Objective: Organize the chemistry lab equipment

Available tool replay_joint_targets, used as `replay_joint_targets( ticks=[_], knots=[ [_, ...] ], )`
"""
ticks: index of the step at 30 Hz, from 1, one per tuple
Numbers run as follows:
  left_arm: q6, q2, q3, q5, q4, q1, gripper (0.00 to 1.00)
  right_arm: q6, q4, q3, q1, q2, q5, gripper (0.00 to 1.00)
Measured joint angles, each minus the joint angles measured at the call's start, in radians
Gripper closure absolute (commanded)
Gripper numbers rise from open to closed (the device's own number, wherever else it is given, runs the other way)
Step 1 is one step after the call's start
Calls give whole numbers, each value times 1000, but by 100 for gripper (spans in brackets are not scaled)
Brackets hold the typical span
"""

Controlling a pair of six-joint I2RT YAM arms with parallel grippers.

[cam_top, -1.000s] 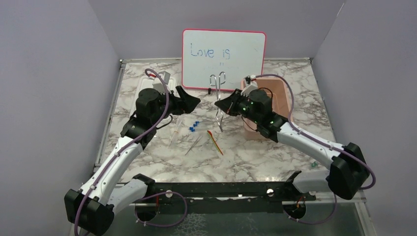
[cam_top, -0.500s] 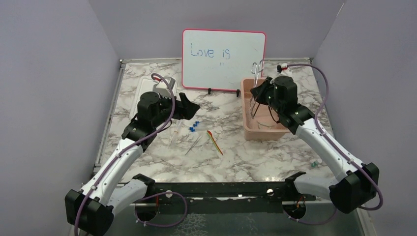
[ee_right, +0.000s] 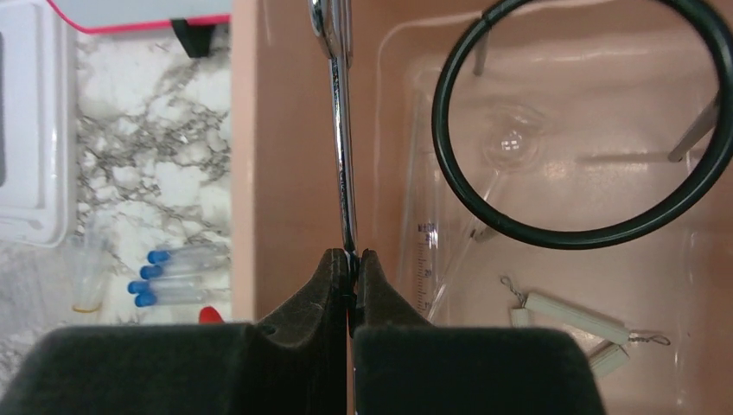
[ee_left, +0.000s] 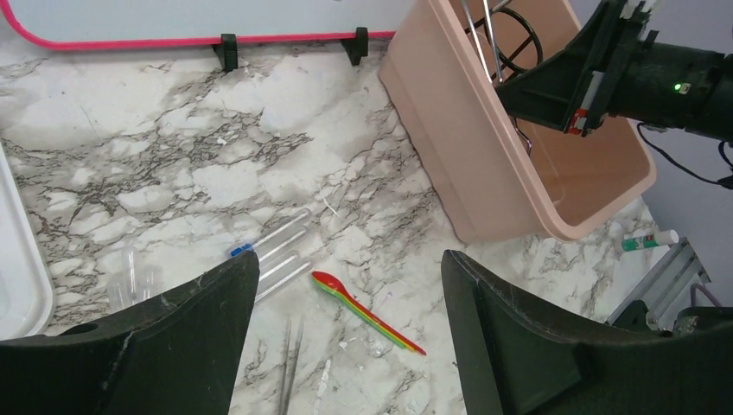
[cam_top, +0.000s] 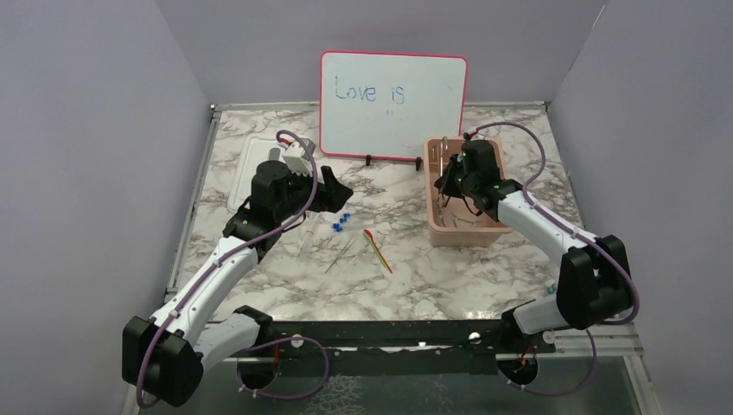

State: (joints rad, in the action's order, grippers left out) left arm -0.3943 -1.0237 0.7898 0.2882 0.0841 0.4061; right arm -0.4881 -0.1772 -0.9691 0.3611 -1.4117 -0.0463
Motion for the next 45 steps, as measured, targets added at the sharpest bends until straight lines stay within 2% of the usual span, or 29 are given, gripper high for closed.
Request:
replay_joint_targets(
  ticks=[7,16,22,27,35,39,45],
  knots=[
    [14,-1,-16,-5,-8,0,20,-1,10,52,-2,-49,16,98],
    [15,-1,-27,-9,-9,0,20,-2,13,52,-2,-142,16,87],
    [16,-1,-33,-20,-8,0,20,-10,1,51,-2,-171,16,68],
    [19,-1,-33,-27,-7,0,20,-9,-11,42,-2,-138,14,65],
    [21,-1,-33,-44,-5,0,20,-4,-97,-33,4,9,6,63],
    [21,-1,-33,-78,12,0,21,9,-144,-95,45,62,-24,63],
    [16,-1,-33,-161,49,0,23,33,-190,-199,237,62,-102,60]
  ],
)
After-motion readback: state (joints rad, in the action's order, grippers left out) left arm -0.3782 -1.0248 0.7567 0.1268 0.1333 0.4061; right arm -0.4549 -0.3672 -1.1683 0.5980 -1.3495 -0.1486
